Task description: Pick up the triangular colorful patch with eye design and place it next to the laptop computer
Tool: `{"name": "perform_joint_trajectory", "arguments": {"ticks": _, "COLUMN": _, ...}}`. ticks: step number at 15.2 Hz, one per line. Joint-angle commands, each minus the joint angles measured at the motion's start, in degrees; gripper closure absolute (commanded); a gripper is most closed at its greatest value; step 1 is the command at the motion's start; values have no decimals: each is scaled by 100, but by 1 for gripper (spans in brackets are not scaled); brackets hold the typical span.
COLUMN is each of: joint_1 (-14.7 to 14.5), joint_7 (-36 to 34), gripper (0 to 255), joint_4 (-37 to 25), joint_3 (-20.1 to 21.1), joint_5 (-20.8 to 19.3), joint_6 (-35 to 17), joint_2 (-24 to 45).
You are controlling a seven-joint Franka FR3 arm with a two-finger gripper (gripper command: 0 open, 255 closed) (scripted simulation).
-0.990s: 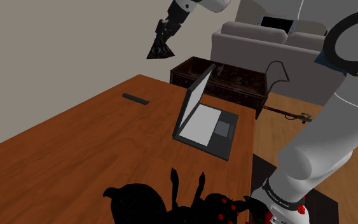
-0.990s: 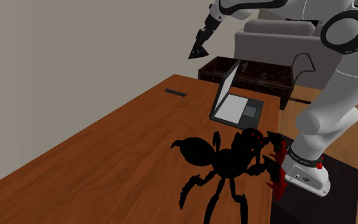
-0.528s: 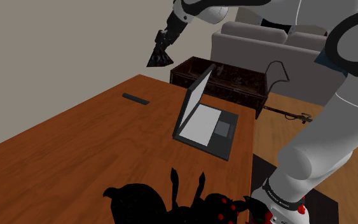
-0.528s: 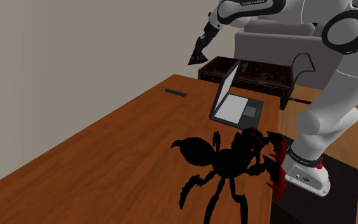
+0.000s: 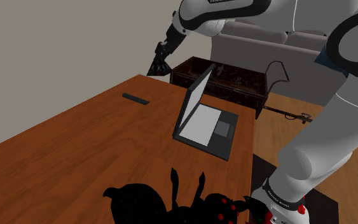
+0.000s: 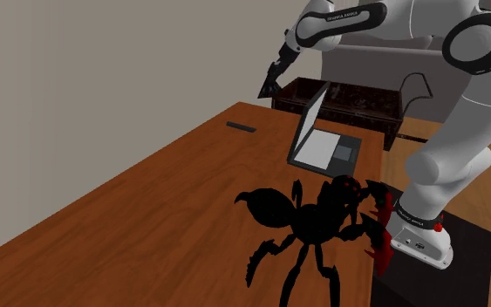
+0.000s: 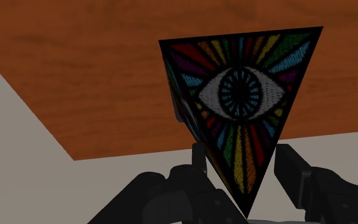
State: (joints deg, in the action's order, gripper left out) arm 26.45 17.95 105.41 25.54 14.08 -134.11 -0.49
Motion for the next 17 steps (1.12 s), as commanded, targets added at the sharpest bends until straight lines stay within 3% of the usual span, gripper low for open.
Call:
{"name": "perform_joint_trajectory", "arguments": {"ticks": 1, "joint_1": -8, "joint_7": 25, "gripper": 255, "joint_4": 117, "joint_3": 8, "joint_5": 11, "joint_6": -146, "joint_2": 26}}
{"name": "perform_joint_trajectory", "arguments": {"ticks": 17, "joint_1": -61, "joint_7": 282, "gripper": 255, "joint_4": 1030, "joint_3": 61, "joint_5": 132, "joint_6": -1324, "joint_2": 321}}
